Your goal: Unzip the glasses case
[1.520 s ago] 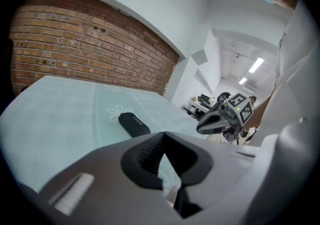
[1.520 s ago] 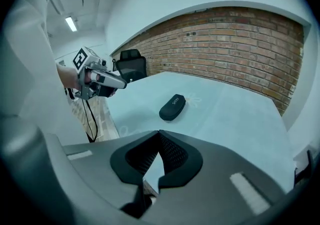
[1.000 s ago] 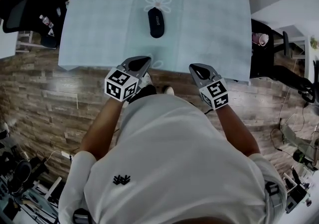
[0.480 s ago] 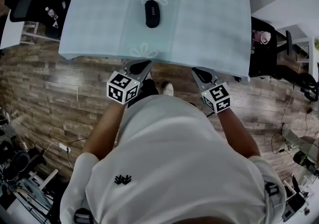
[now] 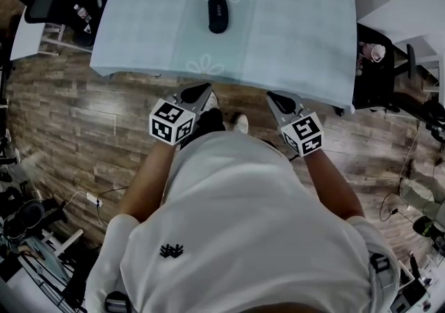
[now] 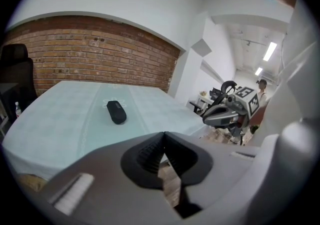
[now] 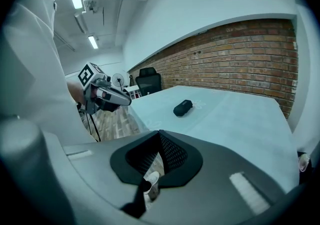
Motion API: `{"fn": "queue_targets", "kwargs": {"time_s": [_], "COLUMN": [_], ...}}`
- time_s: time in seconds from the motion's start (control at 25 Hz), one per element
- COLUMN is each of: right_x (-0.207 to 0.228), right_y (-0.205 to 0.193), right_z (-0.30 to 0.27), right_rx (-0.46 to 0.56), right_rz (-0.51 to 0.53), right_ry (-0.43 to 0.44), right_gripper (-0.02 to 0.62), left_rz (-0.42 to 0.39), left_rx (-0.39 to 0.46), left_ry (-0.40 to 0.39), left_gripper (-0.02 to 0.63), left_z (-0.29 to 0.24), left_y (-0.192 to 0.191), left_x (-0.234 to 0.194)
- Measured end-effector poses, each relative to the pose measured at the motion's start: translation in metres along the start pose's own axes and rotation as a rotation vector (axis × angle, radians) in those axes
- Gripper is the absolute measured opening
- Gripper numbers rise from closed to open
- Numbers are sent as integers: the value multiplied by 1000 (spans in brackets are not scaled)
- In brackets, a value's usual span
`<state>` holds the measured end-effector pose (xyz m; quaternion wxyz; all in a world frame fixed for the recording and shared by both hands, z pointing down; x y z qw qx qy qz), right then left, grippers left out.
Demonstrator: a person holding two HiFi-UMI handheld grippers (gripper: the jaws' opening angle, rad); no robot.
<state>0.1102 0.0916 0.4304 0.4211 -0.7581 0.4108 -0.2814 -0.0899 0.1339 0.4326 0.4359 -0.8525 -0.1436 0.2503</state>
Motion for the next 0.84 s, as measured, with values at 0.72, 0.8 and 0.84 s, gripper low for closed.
{"fn": "queue_targets", "kwargs": {"time_s": [0.72,0.8,0.84], "right_x": [7,7,8], "right_y": [-7,-6,-6], "right_z": [6,5,4], "right_rx": [3,3,2], "right_rz": [2,6,8], "right_ry": [-6,-4,-3], "right_gripper": [0,0,0], "left_rz": [-43,-42,-42], "left_rx": [-17,-19,-19], "left_ry": [-24,-26,-28], "left_gripper": [55,55,55], "left_z": [-12,-13,-14], "left_y": [5,4,4], "left_x": [12,11,11]}}
Point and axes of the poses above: the fingertips, and each gripper's own axes: z backward along the fingers, x to its right, y out of its top, the point moved 3 cm from there along z, backward along the fingers, and after that the axes turned 6 degrees about -y, right-handed, at the moved point
